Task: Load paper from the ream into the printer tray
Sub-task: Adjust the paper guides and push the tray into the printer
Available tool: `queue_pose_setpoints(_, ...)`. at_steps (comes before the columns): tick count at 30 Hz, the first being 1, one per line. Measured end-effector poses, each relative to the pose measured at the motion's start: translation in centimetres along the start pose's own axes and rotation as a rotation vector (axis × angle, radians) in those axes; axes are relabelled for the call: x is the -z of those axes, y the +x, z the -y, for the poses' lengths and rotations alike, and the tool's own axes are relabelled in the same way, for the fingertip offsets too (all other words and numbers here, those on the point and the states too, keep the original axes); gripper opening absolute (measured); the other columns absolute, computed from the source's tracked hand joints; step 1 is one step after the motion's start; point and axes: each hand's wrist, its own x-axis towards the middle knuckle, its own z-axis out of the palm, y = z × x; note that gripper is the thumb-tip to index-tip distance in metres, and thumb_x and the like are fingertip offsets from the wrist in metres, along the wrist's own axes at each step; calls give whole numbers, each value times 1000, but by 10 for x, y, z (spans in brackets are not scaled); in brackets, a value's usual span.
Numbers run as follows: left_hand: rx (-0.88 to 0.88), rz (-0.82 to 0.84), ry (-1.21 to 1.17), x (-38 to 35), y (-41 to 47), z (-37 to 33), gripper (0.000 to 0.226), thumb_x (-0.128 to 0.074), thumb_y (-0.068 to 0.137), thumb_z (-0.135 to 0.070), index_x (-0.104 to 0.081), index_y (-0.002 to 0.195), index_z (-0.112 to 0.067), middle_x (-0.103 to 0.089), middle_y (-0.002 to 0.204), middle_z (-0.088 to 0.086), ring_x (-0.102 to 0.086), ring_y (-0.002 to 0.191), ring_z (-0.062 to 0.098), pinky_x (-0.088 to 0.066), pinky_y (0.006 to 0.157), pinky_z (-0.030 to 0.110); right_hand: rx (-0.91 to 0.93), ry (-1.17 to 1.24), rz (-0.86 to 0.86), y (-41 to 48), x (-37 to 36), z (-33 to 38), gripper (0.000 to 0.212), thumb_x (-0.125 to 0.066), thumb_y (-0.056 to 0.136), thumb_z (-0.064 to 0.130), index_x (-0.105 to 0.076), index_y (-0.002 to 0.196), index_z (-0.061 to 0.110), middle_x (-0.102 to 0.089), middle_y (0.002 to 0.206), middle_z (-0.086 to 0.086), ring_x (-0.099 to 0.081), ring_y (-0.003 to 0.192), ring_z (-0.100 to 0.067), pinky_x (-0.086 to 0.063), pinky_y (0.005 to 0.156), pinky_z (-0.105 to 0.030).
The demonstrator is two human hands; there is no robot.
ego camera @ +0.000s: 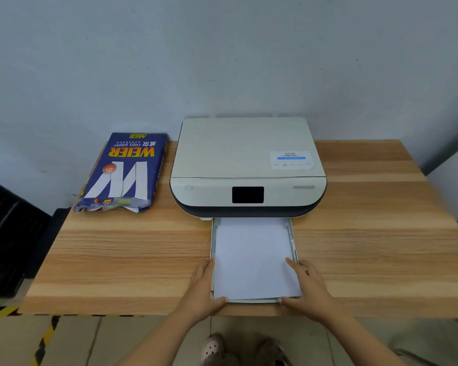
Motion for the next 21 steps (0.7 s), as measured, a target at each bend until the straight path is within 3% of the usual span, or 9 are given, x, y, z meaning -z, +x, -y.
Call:
queue_pose_setpoints(3,10,9,2,0,1,0,101,-73,76,-38,-6,151,-23,-11,156,1,-12,144,19,-18,119,34,5,5,-41,2,0,-1,95,-71,67,55,-23,146,36,-15,155,-3,-21,140,-24,-26,115,-41)
queue_pose_setpoints(9,43,-2,11,-2,2,0,110,-79,69,-43,-6,150,-30,-10,155,-5,-14,143,17,-23,117,35,96,-121,-105,7,-1,4,75,-67,74,52,-36,140,36,-19,155,-3,-20,142,-21,-22,116,-38)
queue_pose_setpoints(15,36,-51,-28,3,9,-2,98,-80,69,-35,-19,146,-31,-30,141,-5,-31,133,16,-32,112,34,38,-83,-117,14,-2,8,77,-70,72,54,-39,139,33,-23,153,-4,-27,139,-22,-30,114,-38)
queue_pose_setpoints(21,43,-60,10,5,15,-1,96,-77,73,-35,-17,148,-28,-32,139,-2,-35,130,17,-34,110,31,45,-23,-99,17,-3,3,79,-76,70,45,-39,139,31,-22,152,-2,-25,138,-20,-30,113,-35)
